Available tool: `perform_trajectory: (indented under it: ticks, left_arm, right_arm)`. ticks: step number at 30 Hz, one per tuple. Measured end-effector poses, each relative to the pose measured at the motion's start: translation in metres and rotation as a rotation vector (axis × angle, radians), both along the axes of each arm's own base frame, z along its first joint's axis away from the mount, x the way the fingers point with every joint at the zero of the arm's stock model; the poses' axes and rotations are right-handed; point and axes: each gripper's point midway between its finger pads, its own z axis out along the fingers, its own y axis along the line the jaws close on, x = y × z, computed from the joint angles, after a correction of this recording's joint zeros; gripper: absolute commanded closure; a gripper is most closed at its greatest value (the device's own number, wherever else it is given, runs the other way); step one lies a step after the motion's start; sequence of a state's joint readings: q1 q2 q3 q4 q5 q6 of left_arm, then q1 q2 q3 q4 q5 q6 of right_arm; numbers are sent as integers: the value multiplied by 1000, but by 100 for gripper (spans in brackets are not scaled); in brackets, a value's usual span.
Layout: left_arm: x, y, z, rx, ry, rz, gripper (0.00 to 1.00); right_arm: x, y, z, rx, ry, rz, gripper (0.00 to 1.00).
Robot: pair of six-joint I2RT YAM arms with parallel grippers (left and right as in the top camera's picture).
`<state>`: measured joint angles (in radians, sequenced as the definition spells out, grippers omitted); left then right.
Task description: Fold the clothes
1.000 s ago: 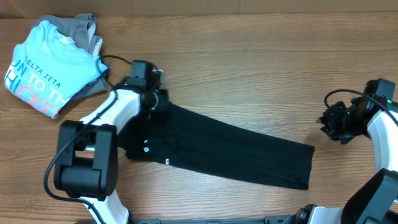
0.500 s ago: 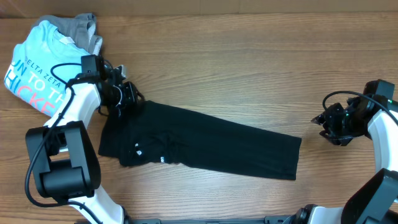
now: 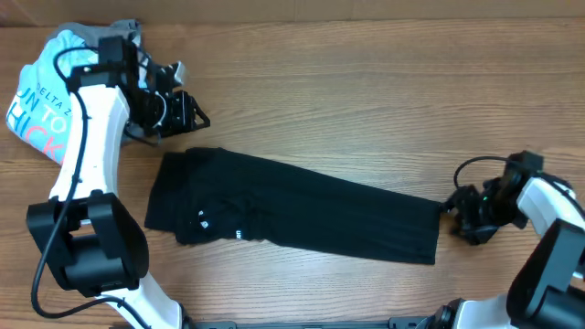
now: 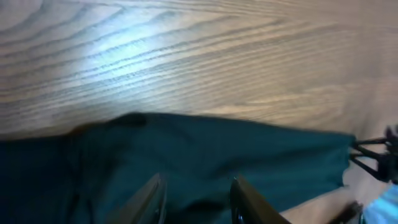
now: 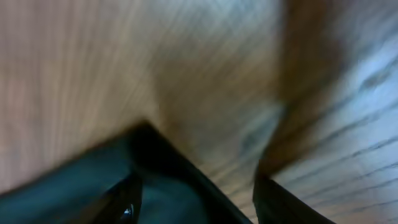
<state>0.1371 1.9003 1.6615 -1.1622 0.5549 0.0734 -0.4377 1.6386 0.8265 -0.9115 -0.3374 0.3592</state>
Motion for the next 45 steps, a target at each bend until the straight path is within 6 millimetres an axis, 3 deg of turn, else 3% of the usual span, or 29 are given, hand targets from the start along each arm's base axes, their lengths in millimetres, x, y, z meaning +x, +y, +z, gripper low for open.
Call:
perform_trajectory:
  ticks: [5,10,18,24,25,27,29,32,39,41,45]
  left_arm:
    - [1,0,16,8,-28,-36,61]
    - [1,0,17,11,-37,-50,60]
    - [0,0,16,11,-32,-52,60]
    - [1,0,16,12,-37,-52,59]
    - [1,0,16,12,-36,-52,59]
    - [-2,0,16,11,-25,-52,58]
    - [-7,0,15,14,-3,-51,57]
    - [-16,3,11,33,43,-49,56]
    - [-32,11,5,90,122,-44,52]
    - [-35,9,0,101,135,-51,52]
    - [-44,-3,-19,114,169,-90,52]
  right_arm:
    - [-5,9,-3,41,-8,16,57]
    - [8,11,-7,44,-95,39,96]
    - [64,-11,-6,-54,-341,31,96]
    - [122,-34,18,-144,-589,-21,96]
    - [126,-36,20,-152,-609,-23,94]
    - [134,-39,27,-161,-649,-35,71]
    - [135,-40,28,-152,-655,-38,66]
    - [129,-39,30,-92,-629,-63,49]
    - [111,-31,51,46,-606,-95,39]
    - [103,-25,59,74,-586,-95,32]
    - [83,-13,58,105,-522,-61,29]
